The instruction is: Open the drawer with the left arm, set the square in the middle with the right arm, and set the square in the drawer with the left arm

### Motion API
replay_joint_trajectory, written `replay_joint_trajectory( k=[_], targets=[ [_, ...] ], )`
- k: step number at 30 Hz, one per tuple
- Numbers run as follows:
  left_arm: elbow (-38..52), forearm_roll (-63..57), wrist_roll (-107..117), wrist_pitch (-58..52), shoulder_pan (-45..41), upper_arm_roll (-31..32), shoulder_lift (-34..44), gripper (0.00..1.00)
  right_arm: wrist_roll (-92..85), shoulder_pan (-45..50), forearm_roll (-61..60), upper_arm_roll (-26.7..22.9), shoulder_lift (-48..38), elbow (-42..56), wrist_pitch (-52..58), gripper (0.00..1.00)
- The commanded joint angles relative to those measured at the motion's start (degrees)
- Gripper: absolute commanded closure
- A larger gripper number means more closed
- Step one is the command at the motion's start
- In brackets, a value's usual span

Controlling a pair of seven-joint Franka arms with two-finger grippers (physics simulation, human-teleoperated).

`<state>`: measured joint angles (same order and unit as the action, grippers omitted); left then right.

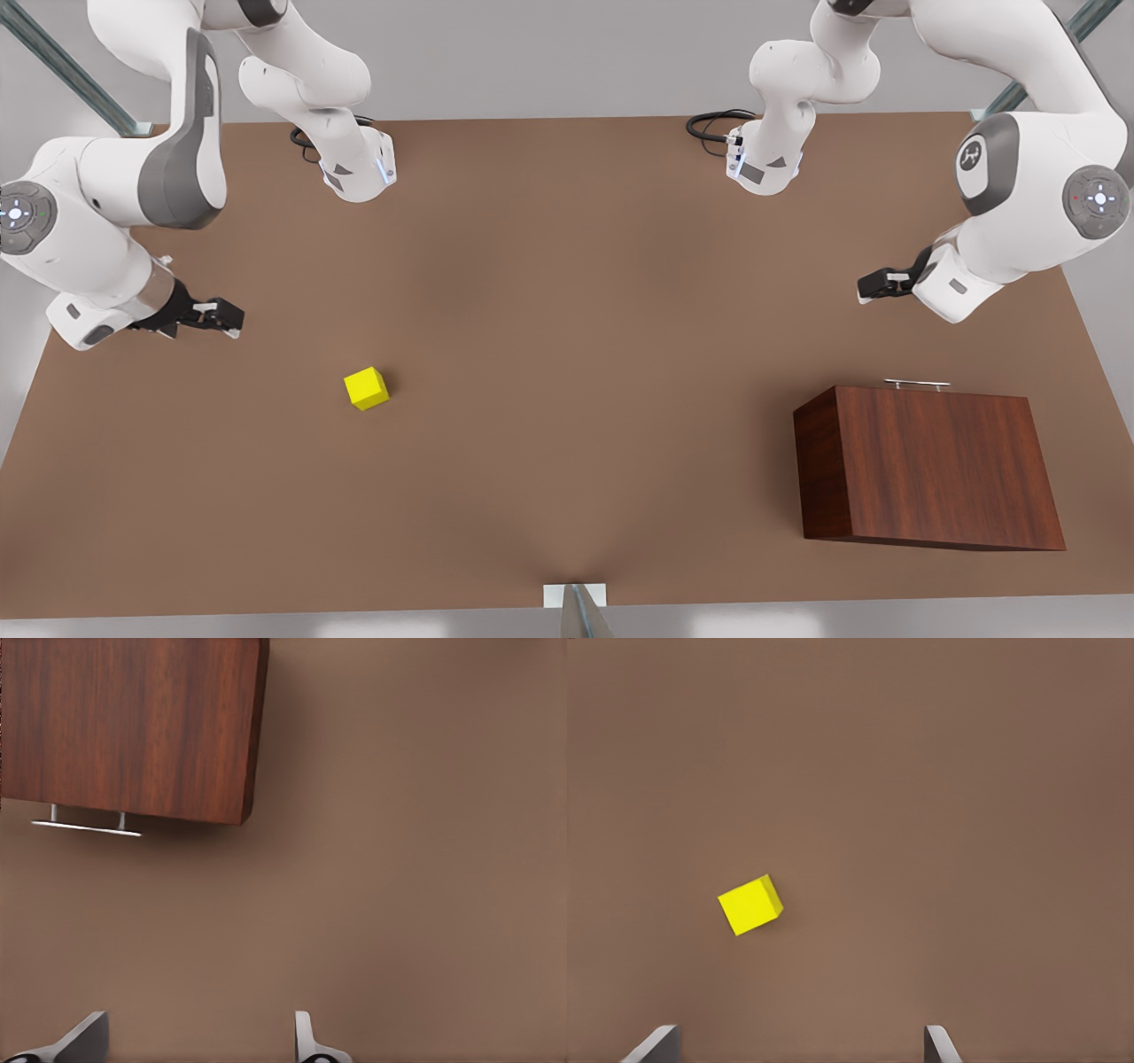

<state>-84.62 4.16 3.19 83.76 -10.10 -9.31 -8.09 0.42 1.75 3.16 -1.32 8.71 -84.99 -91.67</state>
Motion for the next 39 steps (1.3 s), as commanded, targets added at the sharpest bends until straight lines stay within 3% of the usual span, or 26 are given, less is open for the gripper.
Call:
replay_joint_trajectory(
  k=[1,4,5,6,11,16,22,34,36,39],
  targets=[
    [-0.02,-0.90,-0.11,0.00,-0.18,0.08,0.00,0.00,0.02,-0.08,0.00,0.00,0.00,0.00,-0.09,0.00],
    [-11.50,-1.61,8.62,3.40,0.17,-2.02,2.37,0.00,-0.50,-0.17,-0.09,0.00,0.08,-0.17,0.26,0.00],
    [-22.59,-1.52,33.60,16.42,0.17,-3.60,5.54,0.00,-0.94,-0.17,-0.26,0.00,0.17,-0.17,0.35,0.00],
    [-27.78,-1.61,53.83,24.07,0.17,-5.71,6.86,0.00,-2.26,0.00,-0.35,0.09,0.87,-0.52,1.67,0.00],
    [-41.32,-3.28,67.12,45.70,0.78,-10.90,8.79,0.00,-2.52,2.03,-0.35,1.23,3.07,-12.83,-15.29,0.00],
    [-49.85,-3.45,67.04,61.25,1.13,-10.73,9.76,0.00,-2.17,2.12,-0.61,5.27,3.51,-26.63,-28.21,0.00],
    [-51.78,-6.44,66.86,63.98,1.05,-9.76,9.50,0.00,-2.09,1.15,-3.25,5.89,9.05,-27.69,-36.47,0.00],
    [-52.14,-6.53,66.86,67.76,3.51,-10.11,7.74,0.00,0.99,3.35,-3.16,6.77,13.88,-29.53,-39.99,0.00],
    [-50.47,-6.53,66.69,65.57,3.51,-10.37,6.86,0.00,0.99,2.91,-3.16,6.77,14.85,-29.79,-42.53,0.00],
    [-41.15,-6.62,57.02,50.72,5.62,-10.55,6.42,0.00,0.38,3.35,-3.08,6.77,15.64,-29.97,-44.65,0.00]
  ],
)
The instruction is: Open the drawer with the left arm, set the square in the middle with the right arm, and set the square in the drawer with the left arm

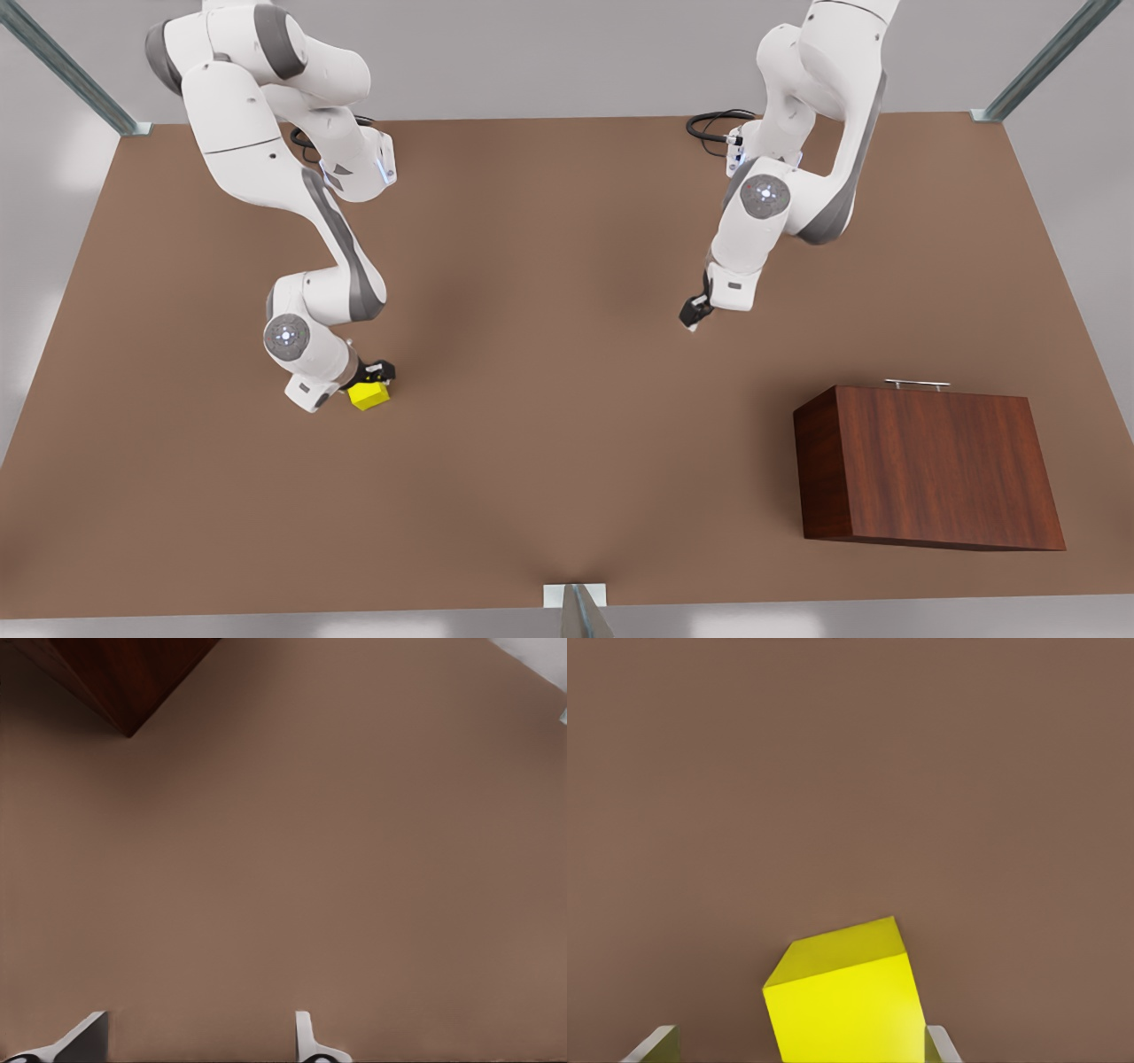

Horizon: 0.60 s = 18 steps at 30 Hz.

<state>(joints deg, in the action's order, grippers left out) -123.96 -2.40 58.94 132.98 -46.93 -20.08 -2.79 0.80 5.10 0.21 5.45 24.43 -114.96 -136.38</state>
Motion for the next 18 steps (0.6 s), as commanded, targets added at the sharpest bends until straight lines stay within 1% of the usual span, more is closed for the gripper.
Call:
replay_joint_trajectory(
  k=[1,2,3,6,7,9,12,13,14,15,18],
  targets=[
    [1.78,-0.07,-0.67,-1.84,42.89,-0.05,-0.81,0.00,-0.09,0.00,0.05,0.00,0.01,-0.09,-0.02,0.00],
    [10.39,0.02,-4.79,-12.55,43.77,-0.05,-4.41,0.00,-0.01,0.00,0.05,0.00,-0.08,-0.35,-0.38,0.00],
    [15.41,0.02,-9.19,-18.72,44.56,-0.05,-5.21,0.00,-0.18,-0.44,0.05,0.00,0.01,-0.44,-0.46,0.00],
    [15.86,-0.07,-12.80,-18.55,46.84,-0.05,-5.03,0.00,-5.98,-0.88,0.14,-0.09,0.71,-1.41,-2.75,0.00],
    [15.85,0.02,-13.24,-17.67,47.81,-0.05,-5.30,0.00,-6.68,-0.88,0.23,-0.09,0.71,-1.41,-2.75,0.00],
    [15.68,0.73,-12.63,-11.08,48.95,-0.05,-7.32,0.00,-8.62,-0.79,0.23,-0.09,0.97,-1.32,-2.75,0.00],
    [13.92,1.78,-12.71,-8.35,49.04,0.04,-7.14,0.00,-8.97,-0.62,0.23,0.00,0.97,-2.02,-2.75,0.00],
    [12.87,1.78,-12.54,-7.83,49.04,0.04,-6.79,0.00,-8.97,-0.53,0.23,-0.09,0.97,-2.28,-2.84,0.00],
    [6.73,1.87,-12.27,-0.46,49.04,0.04,-4.95,0.00,-8.97,-0.79,0.23,-0.09,1.15,-2.28,-2.84,0.00],
    [4.17,1.96,-12.18,3.24,49.04,0.04,-4.77,0.00,-8.97,-0.79,0.23,-0.09,1.24,-2.28,-2.75,0.00],
    [4.08,2.75,-8.77,5.27,49.13,0.04,-5.74,0.00,-8.97,-0.79,0.23,-0.09,2.03,-2.28,-2.84,0.00]
  ],
)
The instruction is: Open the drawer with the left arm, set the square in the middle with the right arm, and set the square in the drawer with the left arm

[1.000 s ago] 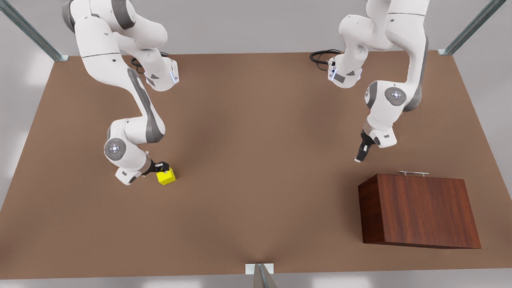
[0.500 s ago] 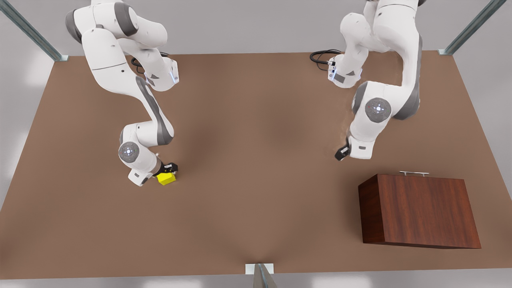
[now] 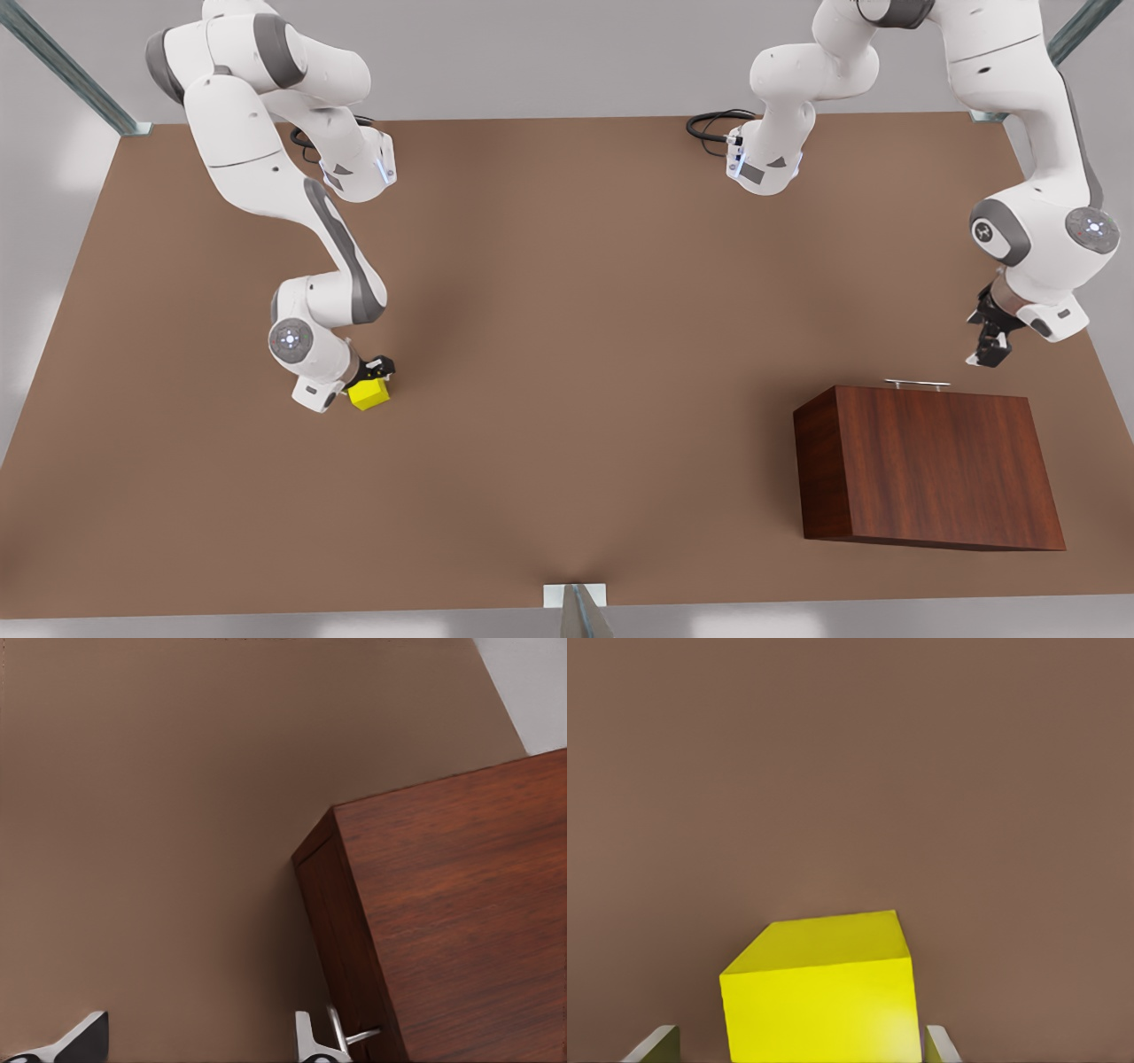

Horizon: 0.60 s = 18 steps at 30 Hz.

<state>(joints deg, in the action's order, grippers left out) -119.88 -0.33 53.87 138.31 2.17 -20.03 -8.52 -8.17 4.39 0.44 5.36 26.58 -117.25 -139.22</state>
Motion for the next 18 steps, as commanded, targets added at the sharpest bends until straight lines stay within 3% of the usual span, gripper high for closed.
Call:
replay_joint_trajectory(
  k=[1,5,9,11,14,18],
  targets=[
    [0.00,0.68,1.93,0.03,0.03,0.00,0.00,0.00,0.00,0.00,0.00,0.00,0.22,0.00,0.00,0.00],
    [-0.09,2.96,8.18,0.91,-0.06,0.00,-0.79,0.00,-1.23,-0.18,0.00,0.00,1.19,-0.09,-1.76,0.00],
    [-0.09,2.88,7.39,1.87,-0.06,2.10,-2.81,0.00,-1.23,-0.26,0.00,-0.17,1.98,0.00,-2.20,0.35],
    [-0.09,2.79,7.30,1.70,-0.06,2.10,-2.55,0.00,-1.23,-0.26,0.00,-0.18,2.25,0.00,-2.29,0.35],
    [-0.09,2.79,7.30,2.31,-0.06,3.34,-2.90,0.00,-1.23,-0.26,0.00,-0.18,1.72,0.09,-2.02,0.44],
    [-4.39,2.79,7.39,11.98,-0.06,3.51,-3.16,0.00,-1.32,0.00,0.00,-0.18,-0.04,0.53,-1.14,0.45]
  ],
)
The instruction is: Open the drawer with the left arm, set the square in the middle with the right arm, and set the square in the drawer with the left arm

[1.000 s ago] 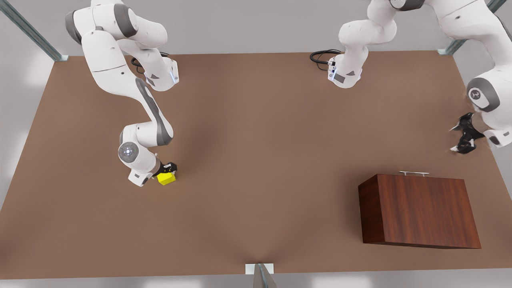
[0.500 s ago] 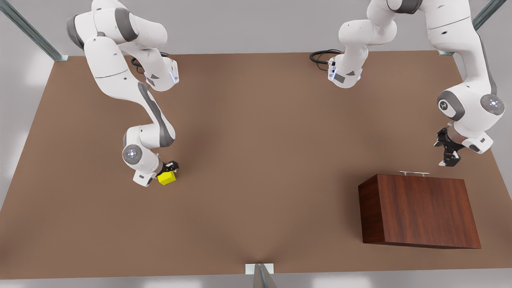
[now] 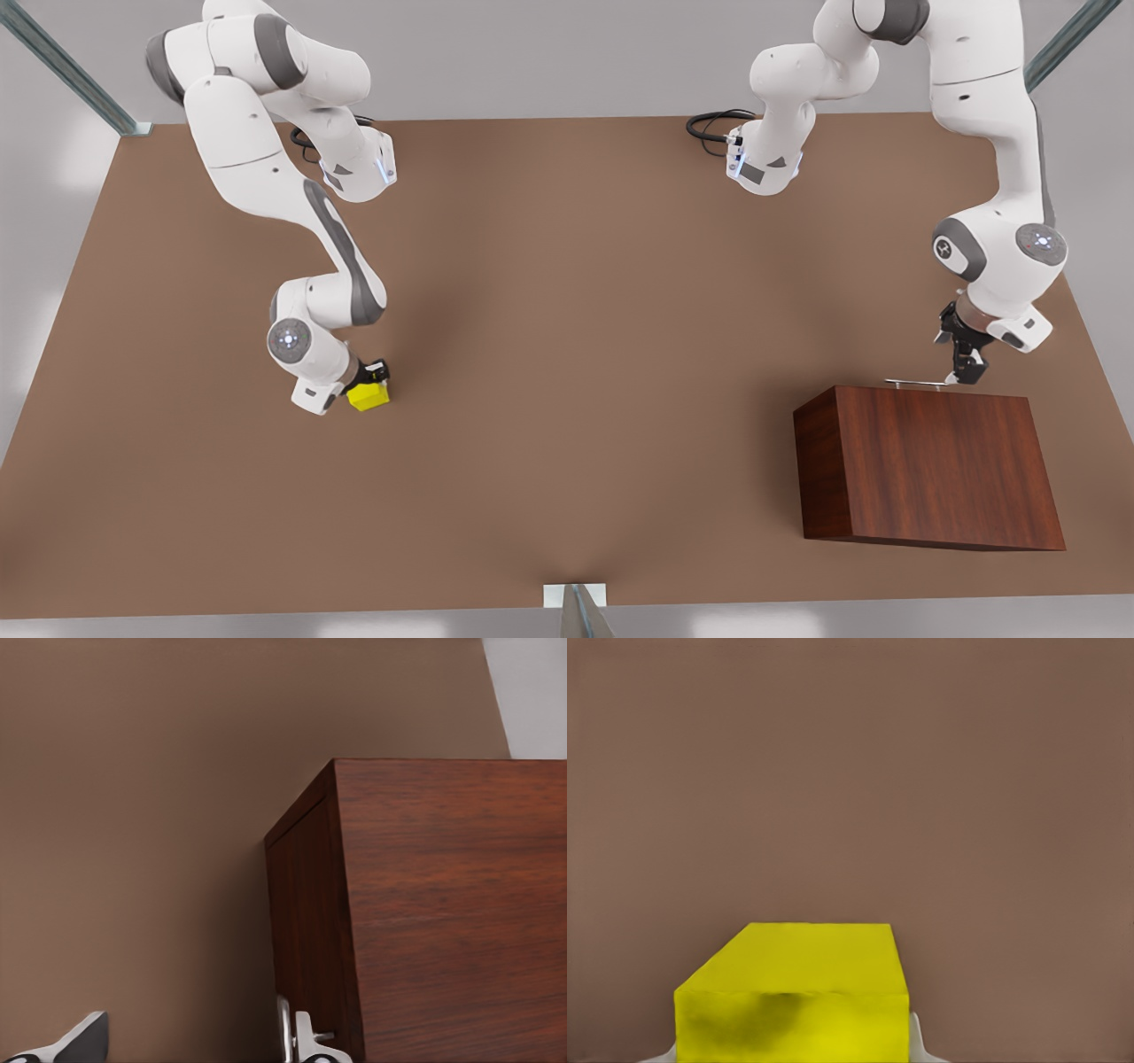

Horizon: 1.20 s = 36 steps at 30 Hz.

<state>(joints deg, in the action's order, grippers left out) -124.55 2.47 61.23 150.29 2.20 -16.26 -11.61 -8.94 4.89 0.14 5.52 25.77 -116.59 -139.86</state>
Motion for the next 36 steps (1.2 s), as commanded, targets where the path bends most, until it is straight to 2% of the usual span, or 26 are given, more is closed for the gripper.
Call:
replay_joint_trajectory(
  k=[1,4,5,8,10,13,17,19,21,25,26,28,36],
  targets=[
    [-0.34,0.08,0.03,0.00,-0.09,0.09,0.09,0.00,0.50,0.12,0.30,0.36,-0.28,0.31,0.90,0.45],
    [-0.87,0.08,0.12,0.18,-0.09,0.35,0.18,0.00,3.48,0.64,0.21,5.63,-1.68,7.52,13.56,0.45],
    [-0.87,0.08,0.12,0.27,-0.09,0.44,0.18,0.00,6.29,2.57,0.30,6.86,-2.30,7.61,14.27,0.45],
    [-1.22,0.17,0.12,0.62,-0.09,0.44,0.01,0.00,22.73,16.90,0.38,6.96,-0.63,10.15,13.39,0.44],
    [-3.16,0.17,0.12,5.10,-0.09,0.53,-0.17,0.00,27.66,21.47,0.38,6.96,2.97,12.96,11.46,0.44],
    [-3.07,0.17,0.12,5.19,-0.09,0.70,-0.08,0.00,31.87,27.89,2.76,6.78,9.30,18.68,10.41,0.44],
    [-2.89,0.17,0.30,5.28,-0.09,0.79,0.01,0.00,37.23,32.11,3.99,6.87,12.29,21.67,9.17,0.44],
    [-2.89,0.17,0.74,5.28,-0.09,1.67,-0.08,0.00,40.49,35.80,5.74,6.78,15.28,26.76,11.63,0.44],
    [-2.81,0.17,0.74,5.28,-0.09,2.11,-0.17,0.00,46.64,38.09,6.10,6.78,15.72,27.38,11.63,0.44],
    [-2.81,0.25,0.82,5.19,-0.18,2.81,-0.26,0.00,47.79,40.99,7.41,6.78,17.91,28.44,10.93,0.44],
    [-2.89,0.17,0.82,5.10,-0.18,2.81,-0.26,0.00,47.79,41.16,7.59,6.78,18.35,28.61,11.19,0.41],
    [-3.07,0.17,0.74,4.75,-0.27,2.81,-0.43,0.00,47.79,41.34,8.91,6.78,18.53,28.61,11.28,0.00],
    [-5.00,0.25,0.82,2.29,-0.27,2.81,0.80,0.00,47.79,41.34,9.88,6.87,17.83,28.44,11.81,0.00]
  ],
)
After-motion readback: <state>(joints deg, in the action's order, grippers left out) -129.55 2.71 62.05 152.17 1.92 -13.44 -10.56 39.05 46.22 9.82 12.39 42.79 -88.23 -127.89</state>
